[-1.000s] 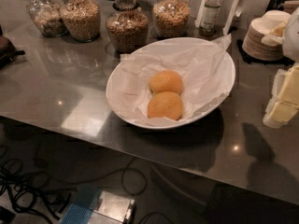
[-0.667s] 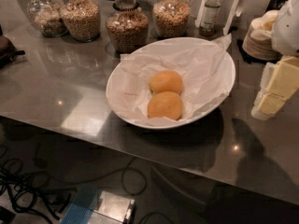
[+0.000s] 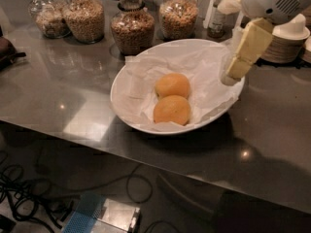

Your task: Pick orange from white bowl

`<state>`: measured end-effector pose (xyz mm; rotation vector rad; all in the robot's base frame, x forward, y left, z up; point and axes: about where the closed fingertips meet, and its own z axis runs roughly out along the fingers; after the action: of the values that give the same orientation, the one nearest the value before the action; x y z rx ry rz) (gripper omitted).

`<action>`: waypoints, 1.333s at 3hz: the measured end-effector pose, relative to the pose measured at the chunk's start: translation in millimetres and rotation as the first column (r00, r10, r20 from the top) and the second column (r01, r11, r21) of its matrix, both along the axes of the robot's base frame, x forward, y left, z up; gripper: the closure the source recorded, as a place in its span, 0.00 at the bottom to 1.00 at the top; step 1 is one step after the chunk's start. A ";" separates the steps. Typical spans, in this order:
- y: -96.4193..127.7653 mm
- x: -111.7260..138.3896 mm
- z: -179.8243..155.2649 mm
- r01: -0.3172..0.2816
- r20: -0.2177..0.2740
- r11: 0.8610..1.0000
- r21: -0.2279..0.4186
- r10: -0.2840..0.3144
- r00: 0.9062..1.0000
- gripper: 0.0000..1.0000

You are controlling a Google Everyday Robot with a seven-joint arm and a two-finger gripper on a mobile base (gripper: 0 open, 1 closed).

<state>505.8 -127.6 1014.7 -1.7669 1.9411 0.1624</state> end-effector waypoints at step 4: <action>73.9 30.7 34.8 0.010 -0.013 0.994 0.112 -0.008 1.000 0.00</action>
Offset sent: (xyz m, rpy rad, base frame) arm 0.0182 0.0798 0.0312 0.0209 0.1510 0.0855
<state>536.6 -53.8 1049.5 -1.6880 1.9098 0.2751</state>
